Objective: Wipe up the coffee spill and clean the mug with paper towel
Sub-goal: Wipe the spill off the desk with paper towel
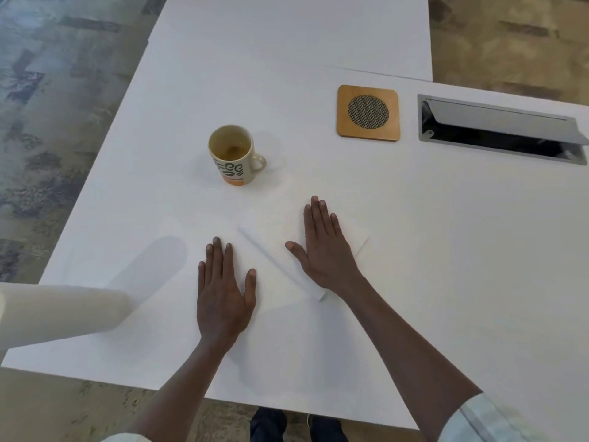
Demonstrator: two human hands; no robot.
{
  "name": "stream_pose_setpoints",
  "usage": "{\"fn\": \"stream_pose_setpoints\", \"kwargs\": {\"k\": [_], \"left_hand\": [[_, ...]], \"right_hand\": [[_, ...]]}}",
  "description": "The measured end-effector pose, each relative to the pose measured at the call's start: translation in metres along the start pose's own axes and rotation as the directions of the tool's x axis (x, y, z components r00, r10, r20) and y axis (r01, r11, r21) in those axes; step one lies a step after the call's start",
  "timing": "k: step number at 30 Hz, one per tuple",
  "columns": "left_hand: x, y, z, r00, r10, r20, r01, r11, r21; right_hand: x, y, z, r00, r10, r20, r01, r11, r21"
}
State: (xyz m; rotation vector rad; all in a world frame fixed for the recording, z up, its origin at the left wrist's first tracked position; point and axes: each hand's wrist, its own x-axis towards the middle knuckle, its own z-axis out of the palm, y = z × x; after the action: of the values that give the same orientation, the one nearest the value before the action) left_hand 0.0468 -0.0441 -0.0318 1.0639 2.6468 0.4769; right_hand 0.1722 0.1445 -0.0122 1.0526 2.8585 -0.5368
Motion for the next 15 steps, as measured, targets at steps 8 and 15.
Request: {"fn": "stream_pose_setpoints", "kwargs": {"k": [8,15], "left_hand": [[0.001,0.000,0.000,1.000,0.002,-0.002,-0.002,1.000,0.003],[0.001,-0.002,0.002,1.000,0.003,-0.019,-0.003,1.000,0.000]], "right_hand": [[0.001,0.005,0.013,1.000,0.001,-0.007,-0.002,0.996,-0.086],[0.017,-0.020,0.022,0.984,-0.179,-0.012,0.176,0.975,-0.136]]}}
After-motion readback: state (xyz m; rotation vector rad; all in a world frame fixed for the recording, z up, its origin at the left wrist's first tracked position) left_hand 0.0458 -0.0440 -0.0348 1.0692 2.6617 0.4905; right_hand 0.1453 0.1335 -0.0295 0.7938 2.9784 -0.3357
